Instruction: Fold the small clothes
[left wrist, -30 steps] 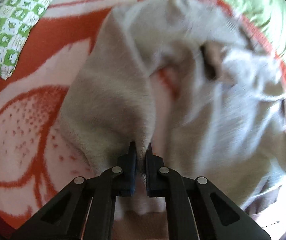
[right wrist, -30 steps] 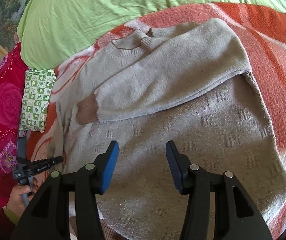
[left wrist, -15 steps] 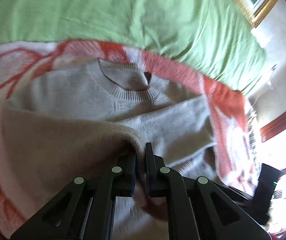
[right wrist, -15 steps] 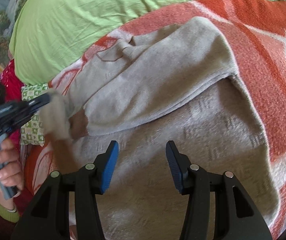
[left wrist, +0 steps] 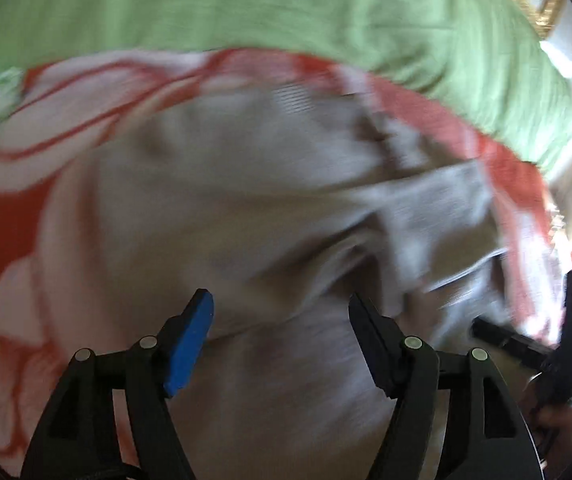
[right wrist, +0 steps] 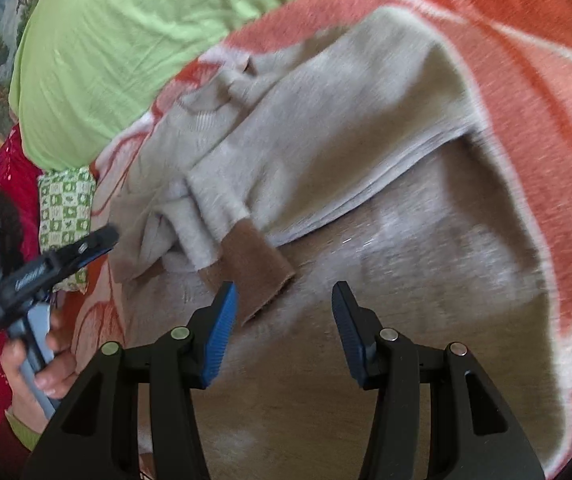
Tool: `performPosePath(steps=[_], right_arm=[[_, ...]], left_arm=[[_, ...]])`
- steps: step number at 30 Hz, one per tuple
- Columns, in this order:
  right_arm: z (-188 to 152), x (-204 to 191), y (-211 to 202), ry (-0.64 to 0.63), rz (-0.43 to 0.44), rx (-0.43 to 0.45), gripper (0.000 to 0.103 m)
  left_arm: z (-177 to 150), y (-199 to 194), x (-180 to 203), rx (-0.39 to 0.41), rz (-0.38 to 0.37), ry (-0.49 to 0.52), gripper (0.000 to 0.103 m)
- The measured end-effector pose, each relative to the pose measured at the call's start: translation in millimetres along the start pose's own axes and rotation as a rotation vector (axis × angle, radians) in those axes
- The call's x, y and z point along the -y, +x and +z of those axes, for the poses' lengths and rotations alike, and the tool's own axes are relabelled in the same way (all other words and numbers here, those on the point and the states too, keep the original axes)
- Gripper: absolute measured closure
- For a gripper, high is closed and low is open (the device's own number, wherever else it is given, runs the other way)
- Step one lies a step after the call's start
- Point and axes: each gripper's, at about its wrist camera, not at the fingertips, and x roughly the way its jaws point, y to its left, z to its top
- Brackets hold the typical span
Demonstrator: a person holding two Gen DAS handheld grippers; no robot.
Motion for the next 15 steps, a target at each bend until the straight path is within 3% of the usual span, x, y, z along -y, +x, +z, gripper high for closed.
performPosePath(steps=[4, 7, 8, 9, 15], right_arm=[[-2, -6, 38, 0.035, -0.013, -0.033, 0.052], [2, -6, 53, 0.085, -0.013, -0.023, 0.054], [7, -10, 52, 0.078, 0.018, -0.024, 0.078], [12, -14, 47, 0.062, 0.029, -0.022, 0.099], [68, -50, -63, -0.141, 0.103, 0.226, 0.100]], left_arm=[[-27, 15, -52, -0.068, 0.169, -0.064, 0.032], [-35, 24, -67, -0.082, 0.191, -0.094, 0.032], [-36, 26, -68, -0.079, 0.189, -0.095, 0.032], [-35, 27, -67, -0.072, 0.193, -0.089, 0.032], [-9, 44, -55, -0.024, 0.233, -0.081, 0.032]])
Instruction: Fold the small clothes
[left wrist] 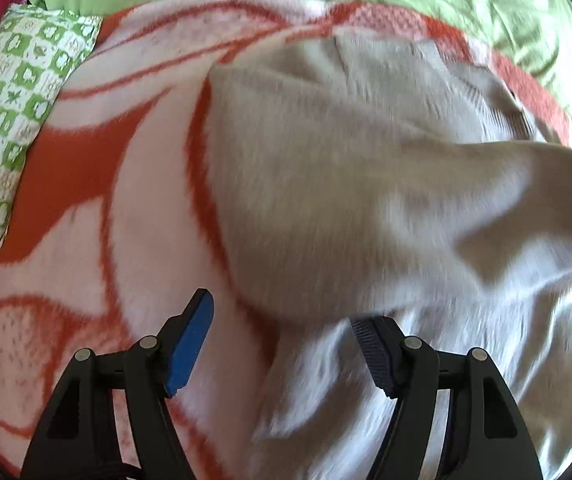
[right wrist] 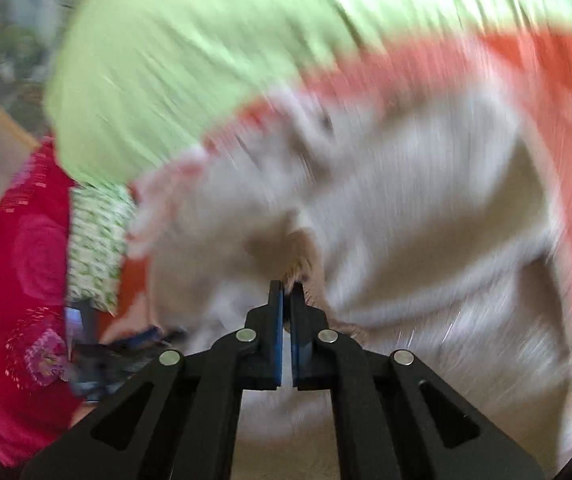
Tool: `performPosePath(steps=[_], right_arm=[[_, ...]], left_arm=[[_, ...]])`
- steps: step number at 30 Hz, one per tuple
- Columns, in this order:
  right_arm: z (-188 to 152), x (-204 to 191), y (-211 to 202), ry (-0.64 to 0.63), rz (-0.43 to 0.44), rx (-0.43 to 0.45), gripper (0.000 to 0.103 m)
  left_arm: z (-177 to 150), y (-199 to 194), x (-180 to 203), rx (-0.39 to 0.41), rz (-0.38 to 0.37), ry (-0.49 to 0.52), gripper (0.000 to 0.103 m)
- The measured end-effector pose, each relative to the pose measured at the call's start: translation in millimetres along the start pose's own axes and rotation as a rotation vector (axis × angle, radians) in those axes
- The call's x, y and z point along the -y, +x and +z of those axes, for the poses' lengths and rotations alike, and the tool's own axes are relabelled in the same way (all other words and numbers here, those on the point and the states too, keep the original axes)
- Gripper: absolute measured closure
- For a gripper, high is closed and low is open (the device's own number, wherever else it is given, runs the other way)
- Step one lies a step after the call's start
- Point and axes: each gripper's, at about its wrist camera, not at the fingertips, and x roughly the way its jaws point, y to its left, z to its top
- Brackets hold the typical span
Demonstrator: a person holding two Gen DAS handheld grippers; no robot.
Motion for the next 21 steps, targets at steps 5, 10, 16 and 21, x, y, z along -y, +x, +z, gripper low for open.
performPosePath(steps=[5, 10, 16, 21], right_arm=[[41, 37, -40, -0.009, -0.111, 0.089, 0.100], [39, 103, -27, 0.153, -0.171, 0.034, 0.100], [34, 112, -6, 0.175, -0.180, 0.008, 0.100], [60, 86, -28, 0.053, -0.178, 0.140, 0.101]], left_arm=[[22, 6, 4, 0.043, 0.044, -0.054, 0.032], [24, 9, -8, 0.044, 0.031, -0.139, 0.033], [16, 4, -25, 0.076, 0.000, -0.220, 0.033], [10, 9, -31, 0.055, -0.015, -0.248, 0.033]])
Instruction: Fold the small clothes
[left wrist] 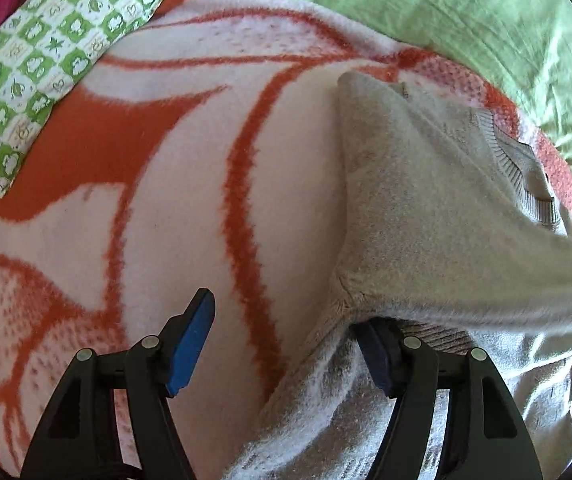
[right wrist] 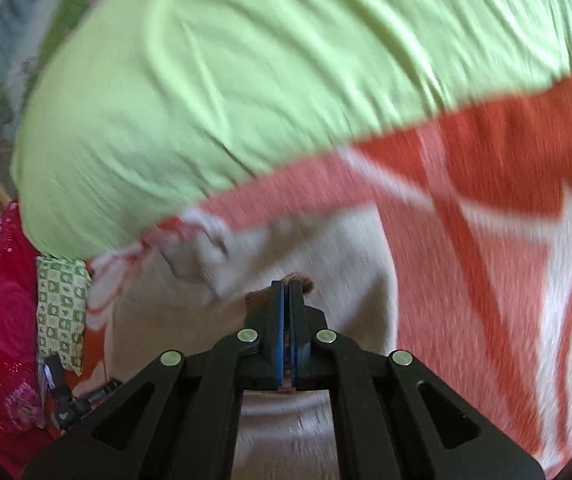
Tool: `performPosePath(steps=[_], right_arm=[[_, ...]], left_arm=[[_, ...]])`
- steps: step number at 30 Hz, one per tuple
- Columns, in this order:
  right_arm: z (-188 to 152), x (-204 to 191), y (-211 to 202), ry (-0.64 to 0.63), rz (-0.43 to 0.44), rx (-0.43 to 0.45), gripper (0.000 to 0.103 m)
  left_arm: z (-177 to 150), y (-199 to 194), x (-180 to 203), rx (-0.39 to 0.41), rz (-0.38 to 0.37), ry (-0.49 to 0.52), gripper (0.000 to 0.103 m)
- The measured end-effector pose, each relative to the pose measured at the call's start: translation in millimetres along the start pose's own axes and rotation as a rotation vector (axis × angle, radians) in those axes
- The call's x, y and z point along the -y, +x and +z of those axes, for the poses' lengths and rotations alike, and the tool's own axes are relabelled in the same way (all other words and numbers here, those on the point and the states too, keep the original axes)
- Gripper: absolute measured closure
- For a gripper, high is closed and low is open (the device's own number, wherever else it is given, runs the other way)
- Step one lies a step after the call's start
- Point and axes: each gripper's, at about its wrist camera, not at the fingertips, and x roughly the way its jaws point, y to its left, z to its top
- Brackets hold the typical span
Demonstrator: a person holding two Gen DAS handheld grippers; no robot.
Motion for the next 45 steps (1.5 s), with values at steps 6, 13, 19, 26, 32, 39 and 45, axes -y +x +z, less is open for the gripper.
performPosePath(steps=[6, 13, 19, 26, 32, 39, 45], right_arm=[[-22, 27, 40, 0.013, -0.050, -0.117, 0.101], [-56, 54, 60, 0.004, -0.101, -0.183, 0.101], [-55, 48, 56, -0.034, -0.134, -0.216, 0.098], [-7, 25, 39, -0.136, -0.074, -0.132, 0.096], [34, -9, 105, -0.335, -0.058, -0.193, 0.043], [45, -30, 179, -0.517, -0.077, -0.306, 0.043], [23, -34, 202, -0.650, -0.093, -0.398, 0.095]], left_arm=[[-4, 11, -17, -0.033, -0.036, -0.084, 0.032], [-7, 17, -21, -0.046, -0.049, -0.092, 0.031], [-10, 8, -16, -0.084, -0.060, 0.023, 0.031], [4, -36, -10, -0.050, -0.203, 0.146, 0.029], [90, -15, 41, 0.002, -0.237, 0.220, 0.020], [148, 65, 68, -0.104, -0.122, 0.190, 0.019], [148, 78, 84, -0.085, -0.085, 0.212, 0.013]])
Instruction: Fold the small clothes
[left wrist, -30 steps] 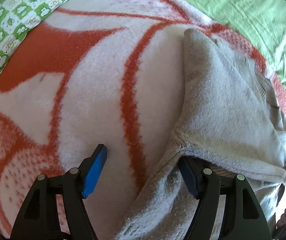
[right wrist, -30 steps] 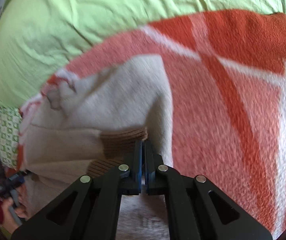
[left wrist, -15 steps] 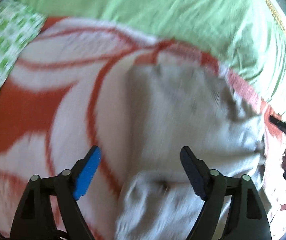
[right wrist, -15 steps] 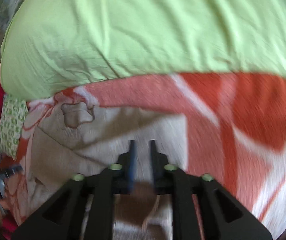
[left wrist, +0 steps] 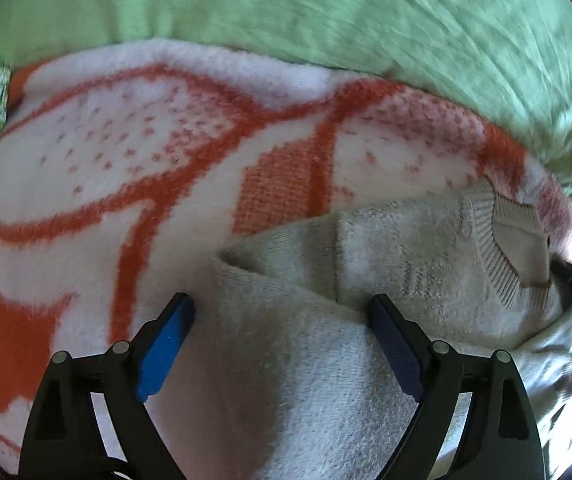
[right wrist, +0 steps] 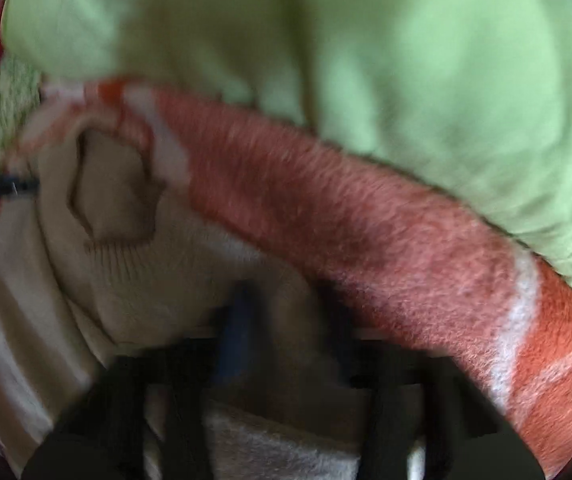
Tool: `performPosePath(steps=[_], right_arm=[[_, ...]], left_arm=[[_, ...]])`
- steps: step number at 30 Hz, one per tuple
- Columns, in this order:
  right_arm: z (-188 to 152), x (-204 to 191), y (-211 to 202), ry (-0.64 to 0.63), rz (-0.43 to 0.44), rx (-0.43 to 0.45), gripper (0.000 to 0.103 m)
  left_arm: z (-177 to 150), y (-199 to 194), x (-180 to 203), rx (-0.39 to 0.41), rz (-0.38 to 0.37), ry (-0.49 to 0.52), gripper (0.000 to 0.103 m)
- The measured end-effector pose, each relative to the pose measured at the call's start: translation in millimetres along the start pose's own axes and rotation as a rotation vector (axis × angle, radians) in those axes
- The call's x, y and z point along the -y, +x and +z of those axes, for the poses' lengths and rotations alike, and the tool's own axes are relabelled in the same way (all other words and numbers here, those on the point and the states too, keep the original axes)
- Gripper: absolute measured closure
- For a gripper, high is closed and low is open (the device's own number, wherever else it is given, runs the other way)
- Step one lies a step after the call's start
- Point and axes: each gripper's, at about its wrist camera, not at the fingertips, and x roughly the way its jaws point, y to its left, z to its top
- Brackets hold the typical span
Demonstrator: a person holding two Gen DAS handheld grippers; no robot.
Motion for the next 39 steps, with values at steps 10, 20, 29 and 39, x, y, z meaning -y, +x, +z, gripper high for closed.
performPosePath(steps=[10, 20, 29, 39], right_arm=[[-26, 42, -16, 0.269, -0.121, 0.105, 0.098], [-80, 17, -120, 0.401, 0.020, 0.300, 0.053], [-197, -45, -173, 0.490, 0.081, 0.248, 0.052], [-277, -97, -191, 0.657, 0.093, 0.214, 0.052]], left_arm=[[7, 18, 37, 0.060, 0.144, 0.067, 0.011], [-39, -42, 33, 0.084, 0.072, 0.009, 0.013], [-174, -83, 3, -0.021, -0.016, -0.035, 0.013], [-281, -134, -30, -0.080, -0.088, -0.050, 0.013]])
